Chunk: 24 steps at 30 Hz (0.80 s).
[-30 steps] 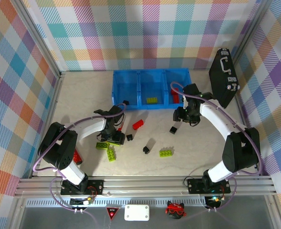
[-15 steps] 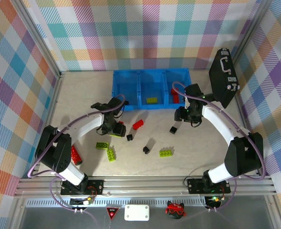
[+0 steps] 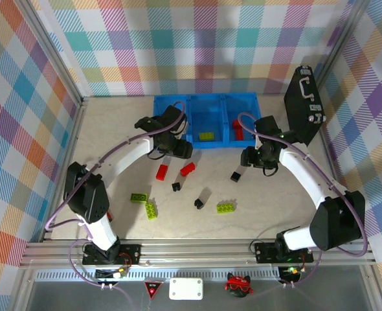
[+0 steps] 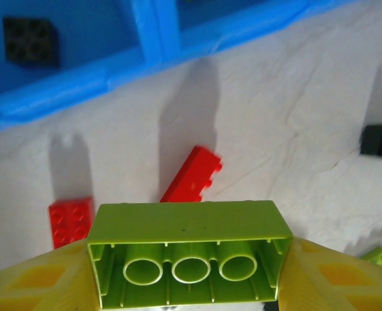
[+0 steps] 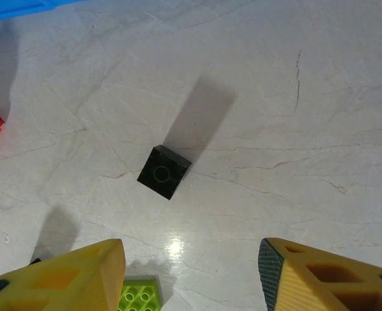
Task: Sort the legos into containers by color
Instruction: Place the lego in the container.
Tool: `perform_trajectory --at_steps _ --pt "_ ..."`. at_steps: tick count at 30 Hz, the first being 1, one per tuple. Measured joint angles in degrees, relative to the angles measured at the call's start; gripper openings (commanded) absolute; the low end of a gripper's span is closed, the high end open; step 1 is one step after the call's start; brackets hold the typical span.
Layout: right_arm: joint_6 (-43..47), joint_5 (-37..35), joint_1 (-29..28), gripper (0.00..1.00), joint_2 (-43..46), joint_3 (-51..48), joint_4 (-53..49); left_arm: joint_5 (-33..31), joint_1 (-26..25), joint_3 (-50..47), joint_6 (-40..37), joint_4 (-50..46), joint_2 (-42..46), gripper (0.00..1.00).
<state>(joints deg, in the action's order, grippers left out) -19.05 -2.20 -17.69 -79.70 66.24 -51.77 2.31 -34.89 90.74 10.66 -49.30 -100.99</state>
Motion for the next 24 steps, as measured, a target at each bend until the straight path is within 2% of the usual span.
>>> perform_trajectory --at_steps 13,24 --pt "-0.04 -0.20 -0.02 0.59 2.32 -1.86 -0.17 -3.76 -1.60 20.02 10.78 5.64 -17.11 0.61" --pt "-0.22 0.17 0.00 0.59 2.36 -2.71 0.15 -13.40 -3.56 27.69 18.53 13.09 -26.10 0.59"
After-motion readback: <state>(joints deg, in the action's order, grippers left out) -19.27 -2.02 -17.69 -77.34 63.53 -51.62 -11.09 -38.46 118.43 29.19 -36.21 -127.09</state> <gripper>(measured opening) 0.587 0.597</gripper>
